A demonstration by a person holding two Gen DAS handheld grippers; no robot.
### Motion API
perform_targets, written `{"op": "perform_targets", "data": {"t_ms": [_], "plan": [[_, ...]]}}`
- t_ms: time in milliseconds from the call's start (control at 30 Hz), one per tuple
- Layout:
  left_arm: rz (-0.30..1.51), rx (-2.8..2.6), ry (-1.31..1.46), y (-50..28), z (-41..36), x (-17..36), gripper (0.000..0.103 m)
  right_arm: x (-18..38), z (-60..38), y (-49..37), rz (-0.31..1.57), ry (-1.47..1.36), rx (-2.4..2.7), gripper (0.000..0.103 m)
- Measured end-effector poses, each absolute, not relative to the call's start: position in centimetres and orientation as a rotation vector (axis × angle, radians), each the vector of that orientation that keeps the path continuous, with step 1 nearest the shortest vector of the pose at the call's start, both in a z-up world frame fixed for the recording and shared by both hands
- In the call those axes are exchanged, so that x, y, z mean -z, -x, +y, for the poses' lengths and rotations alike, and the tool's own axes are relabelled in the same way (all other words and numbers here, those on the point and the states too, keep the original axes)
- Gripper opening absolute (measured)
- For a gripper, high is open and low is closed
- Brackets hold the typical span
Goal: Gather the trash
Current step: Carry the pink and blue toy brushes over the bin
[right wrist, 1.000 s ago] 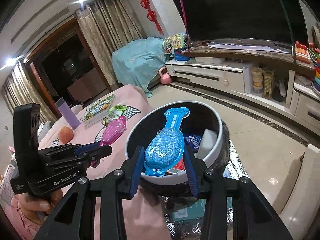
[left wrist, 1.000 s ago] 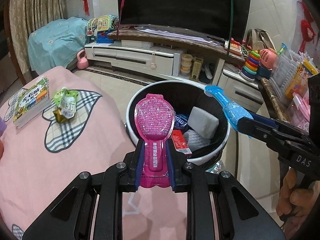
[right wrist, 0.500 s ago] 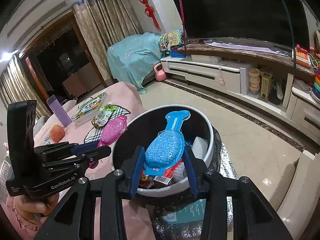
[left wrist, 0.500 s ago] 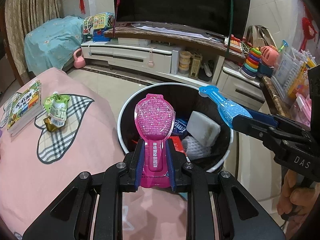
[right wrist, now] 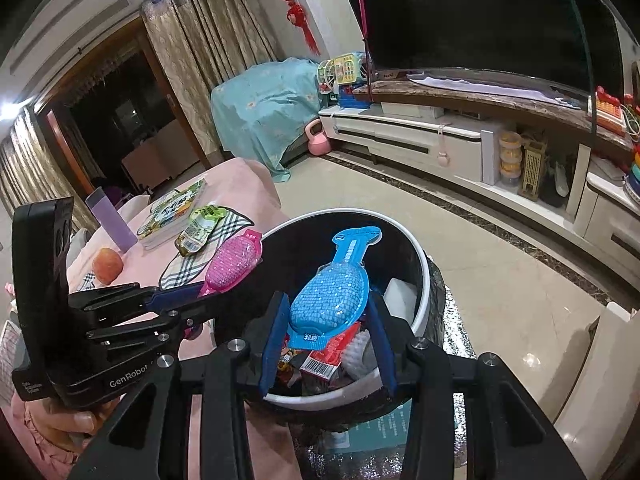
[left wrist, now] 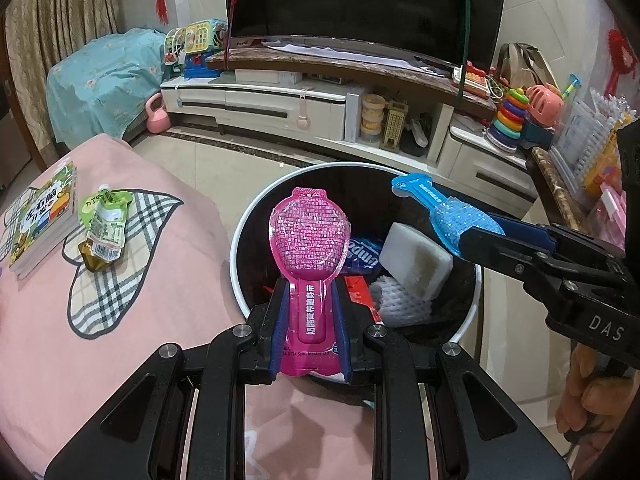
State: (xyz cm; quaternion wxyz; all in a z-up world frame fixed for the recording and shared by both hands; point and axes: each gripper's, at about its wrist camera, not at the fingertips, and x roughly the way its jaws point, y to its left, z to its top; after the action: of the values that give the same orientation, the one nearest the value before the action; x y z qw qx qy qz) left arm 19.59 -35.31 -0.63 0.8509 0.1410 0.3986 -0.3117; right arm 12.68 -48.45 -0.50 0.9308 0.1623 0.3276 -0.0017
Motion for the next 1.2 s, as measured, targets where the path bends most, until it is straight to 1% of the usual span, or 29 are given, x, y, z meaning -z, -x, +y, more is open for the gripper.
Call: {"op": "perform_targets", "data": {"t_ms": [1033,1200], "plan": [[0.904,0.663,-0.332,-21.7,-37.3,2.4,0.019,1.1,-48.7,-14.9,0.724,-0.313,0.015,0.04],[0.905,0.663,-0.339,-21.8,-37.7,2.3,0.02,1.0,-48.9,-15.2,0.73,-0.314,0.021,0.038]]}}
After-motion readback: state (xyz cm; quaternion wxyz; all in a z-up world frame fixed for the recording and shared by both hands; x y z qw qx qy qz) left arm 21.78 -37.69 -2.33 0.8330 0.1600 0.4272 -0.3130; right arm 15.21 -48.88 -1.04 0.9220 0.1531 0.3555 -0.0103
